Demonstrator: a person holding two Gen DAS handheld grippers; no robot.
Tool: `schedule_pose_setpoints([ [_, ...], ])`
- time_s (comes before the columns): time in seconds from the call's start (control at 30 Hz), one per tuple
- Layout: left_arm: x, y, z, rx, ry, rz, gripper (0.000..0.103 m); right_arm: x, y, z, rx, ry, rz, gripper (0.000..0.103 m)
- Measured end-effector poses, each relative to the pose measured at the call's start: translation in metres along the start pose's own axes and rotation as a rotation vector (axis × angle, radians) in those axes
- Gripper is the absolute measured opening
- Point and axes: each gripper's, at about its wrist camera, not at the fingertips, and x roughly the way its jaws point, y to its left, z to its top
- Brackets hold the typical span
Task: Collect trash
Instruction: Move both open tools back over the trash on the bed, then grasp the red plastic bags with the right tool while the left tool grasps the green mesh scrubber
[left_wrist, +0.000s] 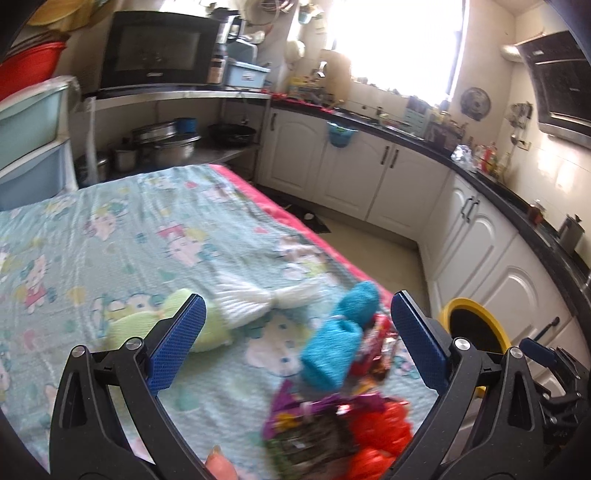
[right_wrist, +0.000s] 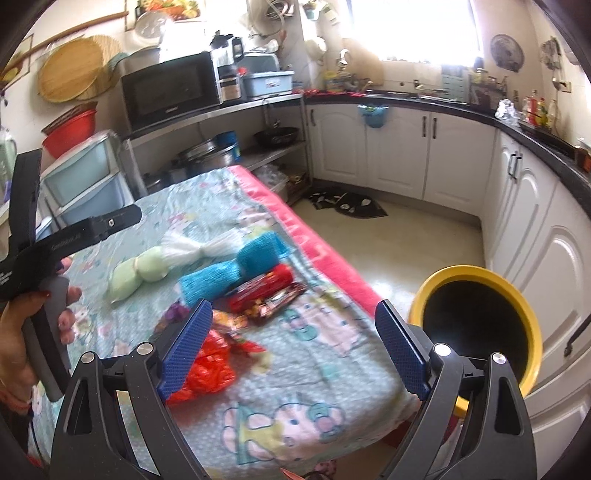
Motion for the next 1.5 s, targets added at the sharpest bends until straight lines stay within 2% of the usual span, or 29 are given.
schedule_pose_setpoints([
  [0.33, -0.006, 0.062, -0.019, -0.063, 0.031, 0.097, 0.092, 0.026, 0.040, -0.020, -0.027, 0.087, 0.085, 0.087],
  [0.53, 0.003, 0.087, -0.031, -0.054, 0.076, 0.112, 0.092, 0.042, 0.062, -0.030, -0.057, 0.141, 0.113, 0.087],
  [0.97, 0.059, 0.113, -0.036, 0.204, 0.220, 0.072, 0.092, 0.070, 0.069, -0.040, -0.023, 0.231, 0.117, 0.087],
  [1.1, 0.076, 0.118, -0.035, 0.221, 0.248, 0.037, 0.092, 0.079, 0.067, -0.043, 0.015, 0.266, 0.130, 0.087],
  [1.13, 0.079, 0.120, -0.035, 0.222, 0.250, 0.032, 0.092, 0.080, 0.067, -0.044, 0.021, 0.273, 0.132, 0.085],
  [1.27, 0.084, 0.128, -0.034, 0.195, 0.263, -0.001, 0.091, 0.083, 0.068, -0.046, 0.031, 0.297, 0.176, 0.060],
  [1.33, 0.084, 0.132, -0.034, 0.184, 0.261, -0.002, 0.080, 0.080, 0.071, -0.046, 0.013, 0.293, 0.189, 0.052],
  [1.37, 0.084, 0.133, -0.034, 0.183, 0.263, 0.006, 0.069, 0.078, 0.072, -0.047, 0.002, 0.288, 0.189, 0.048],
  [1.5, 0.081, 0.141, -0.035, 0.155, 0.259, -0.019, 0.064, 0.070, 0.075, -0.048, -0.027, 0.276, 0.193, 0.040],
])
